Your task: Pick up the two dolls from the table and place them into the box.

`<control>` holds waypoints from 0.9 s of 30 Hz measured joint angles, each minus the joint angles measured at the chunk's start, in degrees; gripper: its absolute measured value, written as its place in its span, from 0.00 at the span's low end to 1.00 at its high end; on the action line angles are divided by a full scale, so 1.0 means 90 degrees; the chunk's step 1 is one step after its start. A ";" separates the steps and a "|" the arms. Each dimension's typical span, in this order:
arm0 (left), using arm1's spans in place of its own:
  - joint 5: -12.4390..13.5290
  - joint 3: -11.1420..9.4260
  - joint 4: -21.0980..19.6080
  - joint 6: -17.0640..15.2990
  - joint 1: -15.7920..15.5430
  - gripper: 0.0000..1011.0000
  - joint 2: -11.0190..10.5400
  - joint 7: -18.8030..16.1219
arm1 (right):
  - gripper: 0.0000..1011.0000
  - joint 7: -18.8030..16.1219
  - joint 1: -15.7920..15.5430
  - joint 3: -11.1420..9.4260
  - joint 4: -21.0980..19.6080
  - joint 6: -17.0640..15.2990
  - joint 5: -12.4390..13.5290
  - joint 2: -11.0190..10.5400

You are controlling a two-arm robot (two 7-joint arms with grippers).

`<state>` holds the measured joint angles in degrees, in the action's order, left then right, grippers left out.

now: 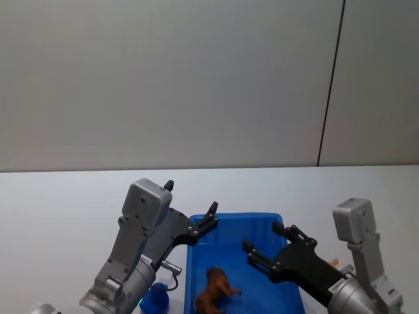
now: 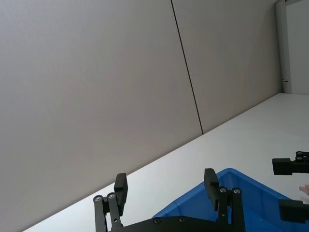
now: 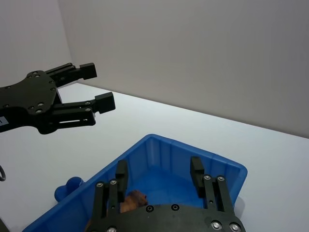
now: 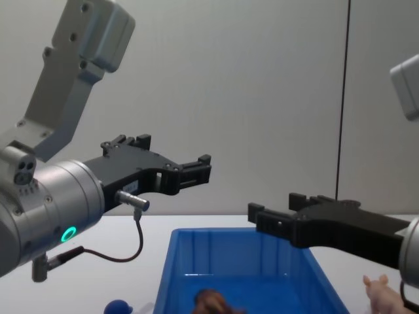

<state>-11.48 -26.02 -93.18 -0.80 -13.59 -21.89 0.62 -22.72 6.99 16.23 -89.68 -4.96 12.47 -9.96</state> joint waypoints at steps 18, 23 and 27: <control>0.0000 -0.0001 0.0000 0.0000 0.0000 0.99 0.0000 0.0000 | 0.99 0.0714 -0.0170 -0.0054 -0.0075 -0.0084 -0.0018 -0.0083; 0.0000 0.0000 0.0000 0.0000 0.0000 0.99 0.0000 0.0000 | 0.99 0.1104 -0.0383 -0.0111 -0.0322 -0.0173 0.0011 -0.0199; 0.0000 0.0000 0.0000 0.0000 0.0000 0.99 0.0000 0.0000 | 0.99 0.1422 -0.0584 -0.0162 -0.0566 -0.0306 0.0049 -0.0302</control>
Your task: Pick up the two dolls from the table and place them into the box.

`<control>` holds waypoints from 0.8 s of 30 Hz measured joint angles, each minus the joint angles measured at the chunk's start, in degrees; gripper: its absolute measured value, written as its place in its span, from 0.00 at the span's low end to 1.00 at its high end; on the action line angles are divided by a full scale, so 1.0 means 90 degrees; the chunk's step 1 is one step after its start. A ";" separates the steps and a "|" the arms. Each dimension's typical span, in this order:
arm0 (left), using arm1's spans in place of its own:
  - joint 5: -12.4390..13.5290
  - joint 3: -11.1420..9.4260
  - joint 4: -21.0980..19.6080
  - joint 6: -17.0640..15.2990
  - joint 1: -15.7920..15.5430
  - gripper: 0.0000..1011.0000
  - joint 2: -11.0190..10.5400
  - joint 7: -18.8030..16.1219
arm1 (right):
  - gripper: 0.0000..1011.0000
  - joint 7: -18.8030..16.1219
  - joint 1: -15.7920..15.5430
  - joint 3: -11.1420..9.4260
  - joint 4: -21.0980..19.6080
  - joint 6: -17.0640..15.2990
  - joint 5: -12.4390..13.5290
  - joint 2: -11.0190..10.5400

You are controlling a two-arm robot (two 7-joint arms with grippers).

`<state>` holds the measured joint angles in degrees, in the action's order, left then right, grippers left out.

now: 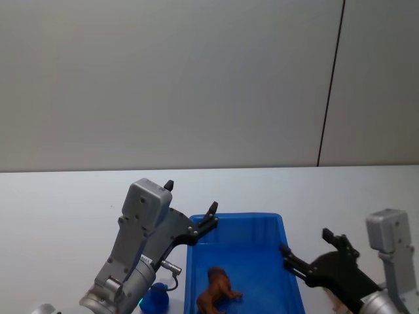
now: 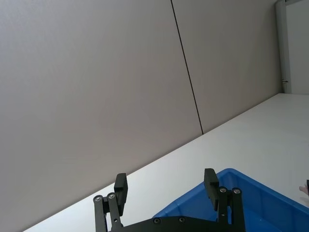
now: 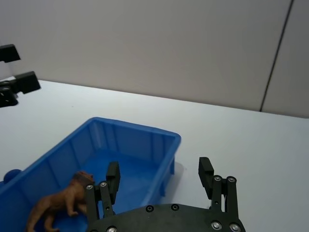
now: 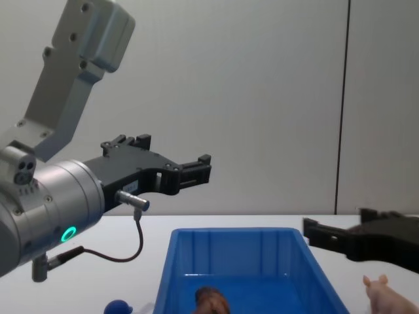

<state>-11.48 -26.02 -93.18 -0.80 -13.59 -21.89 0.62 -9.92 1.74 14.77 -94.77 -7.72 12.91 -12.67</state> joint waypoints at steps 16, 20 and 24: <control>0.0000 0.0000 0.0000 0.0000 0.0000 0.99 0.0000 0.0000 | 0.99 0.0893 -0.0537 -0.0145 -0.0449 -0.0519 0.0120 -0.0245; 0.0000 0.0000 0.0000 0.0000 0.0000 0.99 0.0000 0.0000 | 0.99 0.1034 -0.0625 -0.0179 -0.0439 -0.0617 0.0150 -0.0284; 0.0000 0.0000 0.0000 0.0000 0.0000 0.99 0.0000 0.0000 | 0.93 0.1100 -0.0673 -0.0206 -0.0357 -0.0669 0.0171 -0.0305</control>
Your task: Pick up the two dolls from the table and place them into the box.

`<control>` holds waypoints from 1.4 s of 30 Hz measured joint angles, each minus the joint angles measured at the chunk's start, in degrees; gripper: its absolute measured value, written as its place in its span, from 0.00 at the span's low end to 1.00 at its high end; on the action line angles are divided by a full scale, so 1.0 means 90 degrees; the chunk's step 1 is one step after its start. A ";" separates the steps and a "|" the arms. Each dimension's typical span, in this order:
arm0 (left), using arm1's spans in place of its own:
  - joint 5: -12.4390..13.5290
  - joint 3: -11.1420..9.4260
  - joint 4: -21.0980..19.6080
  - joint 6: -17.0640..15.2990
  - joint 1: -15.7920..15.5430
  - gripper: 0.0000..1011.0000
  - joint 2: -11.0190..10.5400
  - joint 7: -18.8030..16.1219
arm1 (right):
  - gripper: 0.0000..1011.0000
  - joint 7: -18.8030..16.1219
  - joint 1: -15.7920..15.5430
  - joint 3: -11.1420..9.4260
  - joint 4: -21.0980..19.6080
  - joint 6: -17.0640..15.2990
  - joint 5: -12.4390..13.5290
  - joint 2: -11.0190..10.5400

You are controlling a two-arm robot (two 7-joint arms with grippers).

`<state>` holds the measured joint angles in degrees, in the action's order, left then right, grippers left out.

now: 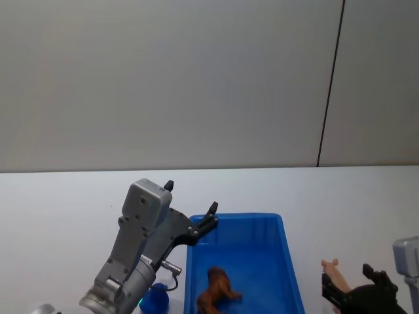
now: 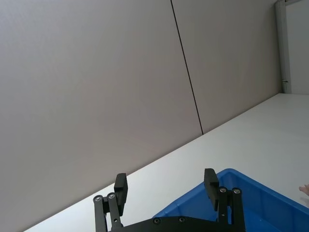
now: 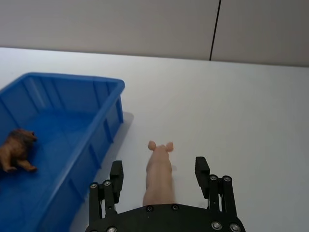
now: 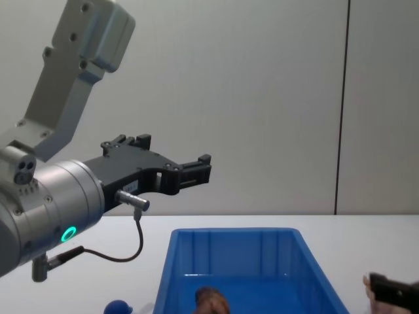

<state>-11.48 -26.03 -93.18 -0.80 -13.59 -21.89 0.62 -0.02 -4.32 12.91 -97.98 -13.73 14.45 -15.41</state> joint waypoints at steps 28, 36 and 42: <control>0.0000 0.0000 0.0000 0.0000 0.0000 0.99 0.0000 0.0000 | 0.38 -0.0349 0.0086 -0.0031 0.0646 0.0302 -0.0046 0.0056; 0.0000 0.0000 0.0000 0.0000 0.0000 0.99 0.0000 0.0000 | 0.38 -0.0583 0.0079 -0.0016 0.0453 0.0738 -0.0125 0.0050; 0.0000 0.0000 0.0000 0.0000 0.0000 0.99 0.0000 0.0000 | 0.38 -0.0846 0.0112 0.0006 0.0313 0.1012 -0.0153 0.0059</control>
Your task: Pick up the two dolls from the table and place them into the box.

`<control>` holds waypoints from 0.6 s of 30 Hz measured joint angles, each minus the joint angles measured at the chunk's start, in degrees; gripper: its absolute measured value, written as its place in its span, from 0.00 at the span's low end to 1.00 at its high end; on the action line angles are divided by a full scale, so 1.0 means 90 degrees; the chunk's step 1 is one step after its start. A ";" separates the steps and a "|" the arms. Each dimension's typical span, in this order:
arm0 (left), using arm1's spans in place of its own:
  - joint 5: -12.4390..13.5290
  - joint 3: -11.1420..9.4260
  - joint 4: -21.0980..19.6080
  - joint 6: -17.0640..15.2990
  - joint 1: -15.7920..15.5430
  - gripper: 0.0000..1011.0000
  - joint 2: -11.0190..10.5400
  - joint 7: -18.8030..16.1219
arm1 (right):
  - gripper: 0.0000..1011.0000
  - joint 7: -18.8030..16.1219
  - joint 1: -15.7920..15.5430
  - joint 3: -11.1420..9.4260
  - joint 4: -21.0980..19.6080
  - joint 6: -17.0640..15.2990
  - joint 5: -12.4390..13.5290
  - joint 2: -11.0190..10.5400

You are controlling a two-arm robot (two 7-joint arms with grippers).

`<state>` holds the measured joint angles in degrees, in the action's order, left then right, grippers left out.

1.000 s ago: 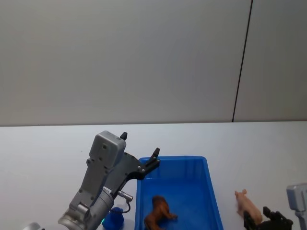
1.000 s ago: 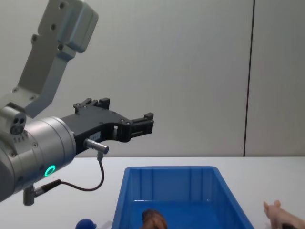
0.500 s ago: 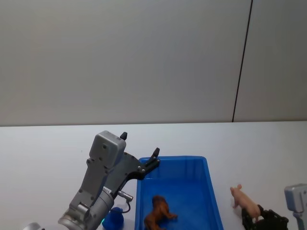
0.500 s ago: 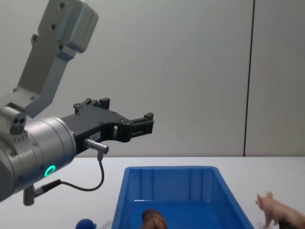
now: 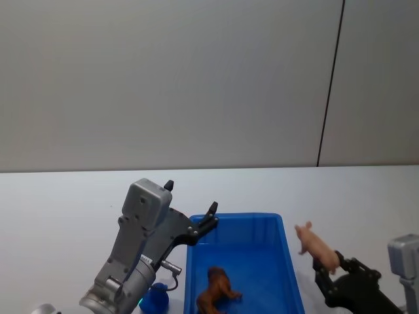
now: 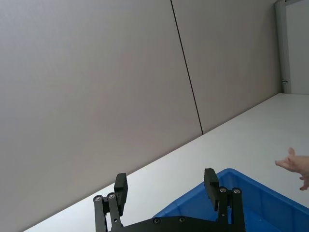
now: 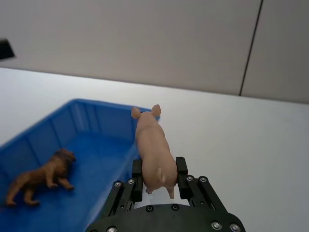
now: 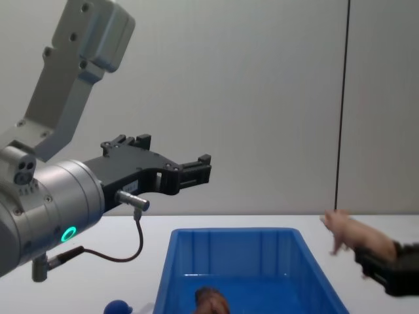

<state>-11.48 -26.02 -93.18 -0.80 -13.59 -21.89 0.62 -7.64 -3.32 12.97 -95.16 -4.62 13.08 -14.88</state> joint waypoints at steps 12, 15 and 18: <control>0.0000 0.0000 0.0000 0.0000 0.0000 0.99 0.0000 0.0000 | 0.38 -0.0940 0.0369 0.0143 -0.0002 0.0445 -0.0043 0.0204; 0.0000 0.0000 0.0000 0.0000 0.0000 0.99 0.0000 0.0000 | 0.38 -0.1118 0.0471 0.0182 0.0077 0.0491 -0.0058 0.0270; 0.0000 0.0000 0.0000 0.0000 0.0000 0.99 0.0000 0.0000 | 0.47 -0.1367 0.0634 0.0241 0.0228 0.0541 -0.0086 0.0373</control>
<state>-11.48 -26.02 -93.18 -0.80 -13.59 -21.90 0.62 -19.94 2.39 15.14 -93.11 0.24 12.31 -11.52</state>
